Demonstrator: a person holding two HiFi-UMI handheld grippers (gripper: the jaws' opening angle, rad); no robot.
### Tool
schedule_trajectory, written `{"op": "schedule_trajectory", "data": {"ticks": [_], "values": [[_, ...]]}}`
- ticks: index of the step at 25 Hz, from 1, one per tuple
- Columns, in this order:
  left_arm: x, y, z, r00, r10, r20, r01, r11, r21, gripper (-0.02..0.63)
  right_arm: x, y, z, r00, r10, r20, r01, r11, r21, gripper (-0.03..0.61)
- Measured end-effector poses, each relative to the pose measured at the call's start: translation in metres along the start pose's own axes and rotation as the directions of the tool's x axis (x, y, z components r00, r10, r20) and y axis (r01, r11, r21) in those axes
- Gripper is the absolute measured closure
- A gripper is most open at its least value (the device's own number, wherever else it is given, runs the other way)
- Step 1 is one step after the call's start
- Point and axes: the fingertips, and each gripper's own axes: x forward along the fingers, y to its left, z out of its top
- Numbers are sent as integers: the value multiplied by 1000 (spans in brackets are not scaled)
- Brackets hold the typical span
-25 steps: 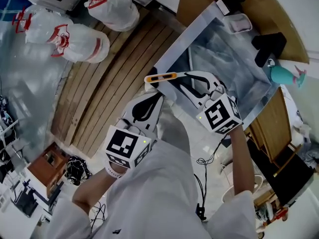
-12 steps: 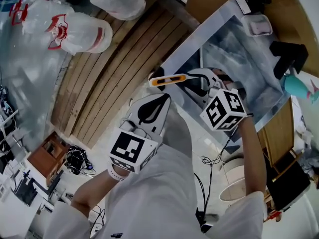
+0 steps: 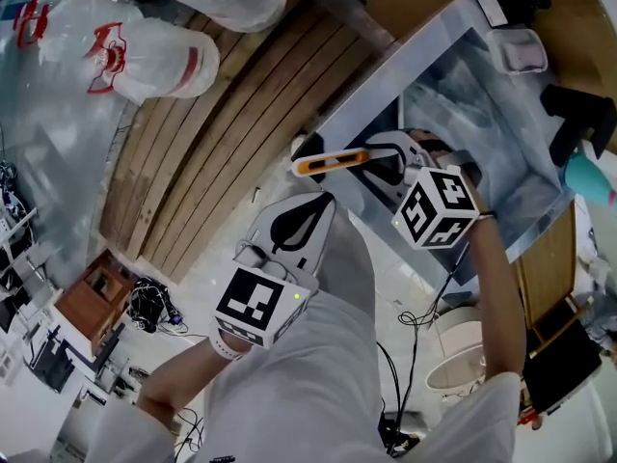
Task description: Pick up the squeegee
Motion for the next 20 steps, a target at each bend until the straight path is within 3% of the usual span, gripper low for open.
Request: {"op": "schedule_trajectory", "data": {"ticks": [7, 16, 20], "values": [[5, 5, -5, 1000, 4, -5, -4, 1000, -5, 611, 10, 1, 1, 999, 40, 20, -39, 999, -30, 471], [2, 0, -5, 1000, 1, -5, -1, 1000, 4, 611, 8, 4, 1, 1000, 25, 11, -24, 999, -41, 476], [-3, -4, -2, 1000, 4, 7, -4, 1000, 16, 611, -2, 1, -2, 1000, -23, 2, 23, 1000, -21, 476]]}}
